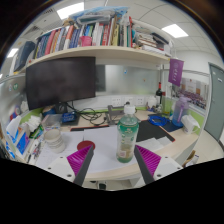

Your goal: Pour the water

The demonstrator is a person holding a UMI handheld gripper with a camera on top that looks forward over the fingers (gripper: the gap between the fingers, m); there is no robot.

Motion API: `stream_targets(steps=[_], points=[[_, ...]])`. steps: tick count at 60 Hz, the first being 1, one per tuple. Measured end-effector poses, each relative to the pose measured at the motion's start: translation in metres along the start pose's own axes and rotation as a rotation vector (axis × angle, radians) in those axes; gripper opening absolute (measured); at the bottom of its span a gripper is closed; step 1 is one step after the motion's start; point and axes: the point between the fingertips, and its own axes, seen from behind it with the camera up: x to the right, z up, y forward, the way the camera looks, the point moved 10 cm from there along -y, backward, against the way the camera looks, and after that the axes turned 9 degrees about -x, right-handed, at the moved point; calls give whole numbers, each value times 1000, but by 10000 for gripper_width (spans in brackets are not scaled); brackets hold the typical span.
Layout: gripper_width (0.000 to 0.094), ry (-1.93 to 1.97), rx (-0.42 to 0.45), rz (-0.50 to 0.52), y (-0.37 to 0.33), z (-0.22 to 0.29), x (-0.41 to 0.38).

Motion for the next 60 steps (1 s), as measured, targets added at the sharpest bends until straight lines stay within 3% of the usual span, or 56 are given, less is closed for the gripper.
stream_targets(steps=[7,17,28,32,40,46,53,60], points=[[852,-41,29,-10,41,3,34],[831,-85,80,64,90,10,45],[661,-150,128,141,124,13,48],[533,-144,144,145,129,15,54],[527,-156,174,196,139,19,52],[458,-178,162,231,143,22,51],[316,-168,143,228,145,26,49],[290,-166,131,201,145,27,49]])
